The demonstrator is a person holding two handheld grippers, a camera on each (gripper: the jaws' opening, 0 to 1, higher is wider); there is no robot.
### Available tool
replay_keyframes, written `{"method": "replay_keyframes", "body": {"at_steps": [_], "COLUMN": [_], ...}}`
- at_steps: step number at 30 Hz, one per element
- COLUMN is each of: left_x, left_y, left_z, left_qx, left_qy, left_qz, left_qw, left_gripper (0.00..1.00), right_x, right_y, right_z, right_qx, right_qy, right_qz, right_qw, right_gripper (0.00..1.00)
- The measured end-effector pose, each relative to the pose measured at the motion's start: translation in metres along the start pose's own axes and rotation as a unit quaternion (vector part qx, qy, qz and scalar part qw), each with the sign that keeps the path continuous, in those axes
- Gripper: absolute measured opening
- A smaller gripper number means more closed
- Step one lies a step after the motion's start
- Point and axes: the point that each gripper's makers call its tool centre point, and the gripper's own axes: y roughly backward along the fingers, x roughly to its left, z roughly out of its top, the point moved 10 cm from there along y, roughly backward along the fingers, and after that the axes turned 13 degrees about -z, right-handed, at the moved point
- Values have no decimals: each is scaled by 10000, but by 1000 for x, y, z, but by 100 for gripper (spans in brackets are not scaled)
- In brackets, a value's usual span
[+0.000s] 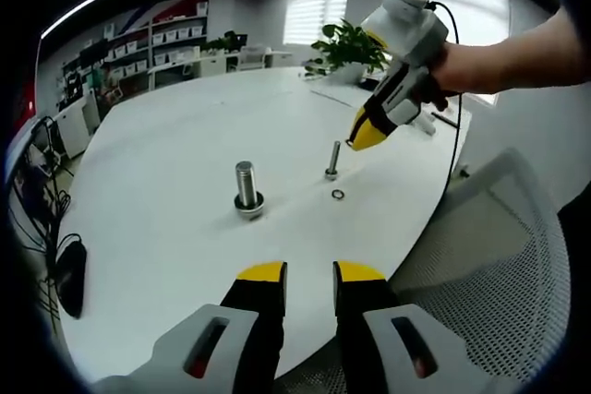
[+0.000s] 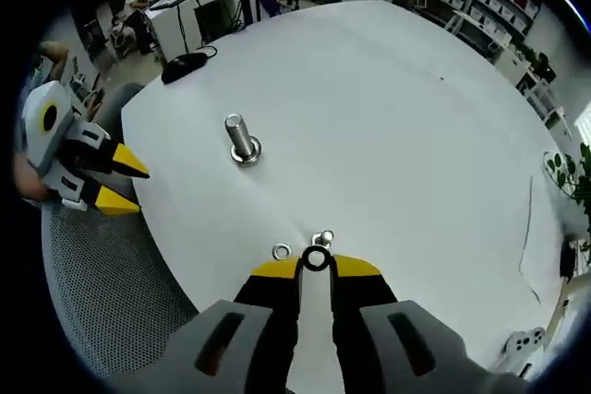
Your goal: Place the washer onto the threaded stud by aligning its center hole with the stud, sliding it down to the base, and recovering from edge contact or off-axis alignment until the washer reaches the visible bottom stop.
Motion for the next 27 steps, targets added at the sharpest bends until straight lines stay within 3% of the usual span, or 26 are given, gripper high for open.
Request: {"method": "replay_keyframes", "body": {"at_steps": [12, 27], "left_x": [0, -1], "left_y": [1, 1], "left_z": [1, 1], "left_qx": [-41, -54], "left_qy": [-27, -38], "left_qz": [0, -6], "left_qw": [10000, 10000], "left_gripper": [17, 17], "right_x": [-3, -6], "right_y": [-6, -15], "right_z": [12, 12], "right_qx": [-39, 135], "right_qy": [62, 49], "right_qz": [-73, -36], "right_qw": [9999, 9999], "right_gripper": [14, 14]}}
